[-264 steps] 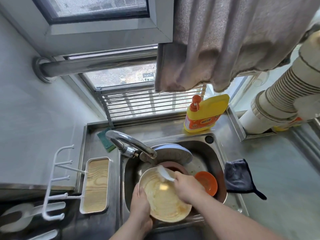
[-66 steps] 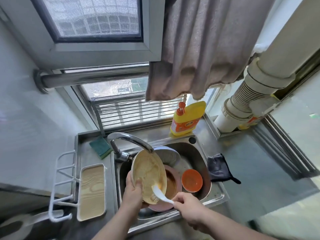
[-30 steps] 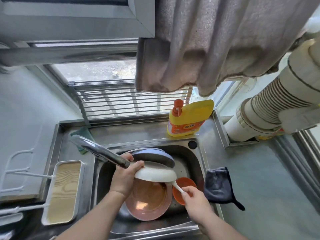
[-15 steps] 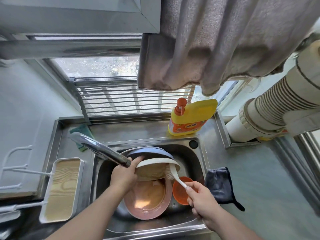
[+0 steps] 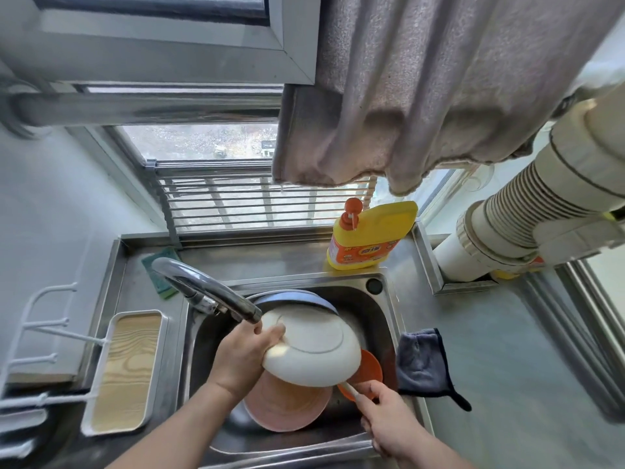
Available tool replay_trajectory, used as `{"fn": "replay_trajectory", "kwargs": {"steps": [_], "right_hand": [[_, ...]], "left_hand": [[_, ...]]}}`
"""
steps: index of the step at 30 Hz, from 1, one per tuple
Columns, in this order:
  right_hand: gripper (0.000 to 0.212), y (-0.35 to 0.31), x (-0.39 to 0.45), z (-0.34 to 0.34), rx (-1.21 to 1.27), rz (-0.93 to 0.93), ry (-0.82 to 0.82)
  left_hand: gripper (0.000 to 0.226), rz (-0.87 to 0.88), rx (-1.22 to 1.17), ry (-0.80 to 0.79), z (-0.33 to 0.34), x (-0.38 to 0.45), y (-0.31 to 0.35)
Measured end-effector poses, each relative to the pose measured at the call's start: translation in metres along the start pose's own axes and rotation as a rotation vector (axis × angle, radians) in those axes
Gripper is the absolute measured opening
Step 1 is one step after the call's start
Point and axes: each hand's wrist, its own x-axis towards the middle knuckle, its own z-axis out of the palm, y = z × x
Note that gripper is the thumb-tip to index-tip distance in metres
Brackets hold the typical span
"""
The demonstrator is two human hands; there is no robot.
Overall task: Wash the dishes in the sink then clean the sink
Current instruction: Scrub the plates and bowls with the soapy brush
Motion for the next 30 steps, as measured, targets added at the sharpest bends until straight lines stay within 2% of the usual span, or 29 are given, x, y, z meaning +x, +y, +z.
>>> {"fn": "replay_trajectory", "kwargs": {"steps": [4,5,7,9,10,14,17,19,20,23,25,27,29,30], "right_hand": [[0.013,0.0,0.005,0.005,0.018,-0.029,0.037],[0.012,0.002,0.008,0.007,-0.001,-0.03,0.038],[0.011,0.006,0.012,0.011,-0.044,-0.025,0.033],[0.011,0.011,0.014,0.015,-0.053,-0.015,0.021],[0.011,0.011,0.014,0.017,-0.044,-0.01,0.021],[0.012,0.004,0.02,0.022,0.065,-0.019,0.052],[0.014,-0.008,0.023,0.02,0.105,-0.026,0.075],[0.016,-0.021,0.023,0.016,0.091,-0.031,0.076],[0.016,-0.028,0.023,0.014,0.077,-0.04,0.072],[0.016,-0.048,0.036,0.008,-0.024,-0.067,0.091],[0.016,-0.057,0.047,0.007,-0.116,-0.059,0.116],[0.016,-0.063,0.055,0.005,-0.139,-0.026,0.103],[0.016,-0.068,0.056,0.003,-0.136,0.025,0.052],[0.017,-0.069,0.053,0.001,-0.126,0.056,0.016]], "left_hand": [[0.074,0.005,0.087,-0.038,0.009,0.008,-0.017],[0.07,0.012,0.111,-0.058,0.013,0.007,-0.022],[0.046,0.029,0.13,-0.093,0.022,0.006,-0.026],[0.018,-0.018,0.13,-0.106,0.034,0.003,-0.032],[0.016,-0.071,0.14,-0.101,0.043,0.0,-0.038],[0.023,-0.444,0.071,-0.233,0.053,0.002,-0.039],[0.024,-0.946,-0.195,-0.105,0.046,0.028,-0.019],[0.028,-1.117,-0.372,-0.052,0.045,0.038,-0.015],[0.029,-1.13,-0.446,-0.035,0.046,0.037,-0.016],[0.036,-1.005,-0.497,-0.058,0.044,0.022,-0.012],[0.057,-0.97,-0.498,-0.068,0.046,0.003,-0.009],[0.073,-1.063,-0.587,0.0,0.051,-0.018,-0.01],[0.063,-1.172,-0.606,0.038,0.06,-0.033,-0.014],[0.055,-1.194,-0.574,-0.001,0.065,-0.036,-0.018]]}}
